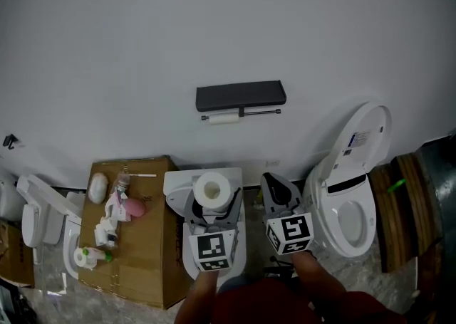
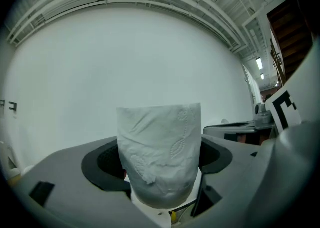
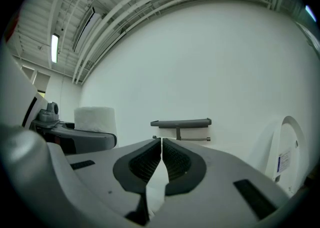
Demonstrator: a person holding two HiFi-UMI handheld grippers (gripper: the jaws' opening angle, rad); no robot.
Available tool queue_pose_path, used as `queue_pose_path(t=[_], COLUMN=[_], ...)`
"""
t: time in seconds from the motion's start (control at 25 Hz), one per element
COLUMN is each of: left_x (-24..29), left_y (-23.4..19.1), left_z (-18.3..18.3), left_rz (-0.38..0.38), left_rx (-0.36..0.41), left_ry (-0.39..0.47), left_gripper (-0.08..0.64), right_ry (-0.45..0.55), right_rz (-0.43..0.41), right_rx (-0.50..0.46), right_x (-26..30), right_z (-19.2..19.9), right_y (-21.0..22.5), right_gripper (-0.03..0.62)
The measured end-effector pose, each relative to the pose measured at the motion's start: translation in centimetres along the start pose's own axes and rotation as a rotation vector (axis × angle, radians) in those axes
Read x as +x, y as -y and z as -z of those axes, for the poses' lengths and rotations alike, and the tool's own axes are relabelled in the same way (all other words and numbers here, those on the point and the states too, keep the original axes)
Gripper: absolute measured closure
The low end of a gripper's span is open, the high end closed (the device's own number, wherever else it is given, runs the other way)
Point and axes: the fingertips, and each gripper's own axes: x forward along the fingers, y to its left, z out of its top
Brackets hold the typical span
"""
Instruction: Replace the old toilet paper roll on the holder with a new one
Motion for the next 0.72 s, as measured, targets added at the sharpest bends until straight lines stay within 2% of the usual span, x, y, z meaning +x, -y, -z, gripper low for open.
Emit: queue_pose_path(t=[0.36, 0.72], left_x=[2.3, 6.2], left_y=[-4.6, -7.1], left_z=[0.3, 1.5], left_rz=[0.077, 0.067], left_rx=[-0.007, 0.006], left_ry=[0.014, 0.002], left_gripper=[0.126, 0.126], right_ry=[0.011, 0.002], right_rz=[0.072, 0.066], right_rx=[-0.007, -0.011], right_x=[4.0, 8.8], right_z=[0.0, 0.9], right_y=[-2.4, -1.6], right_gripper=[0.569, 0.569])
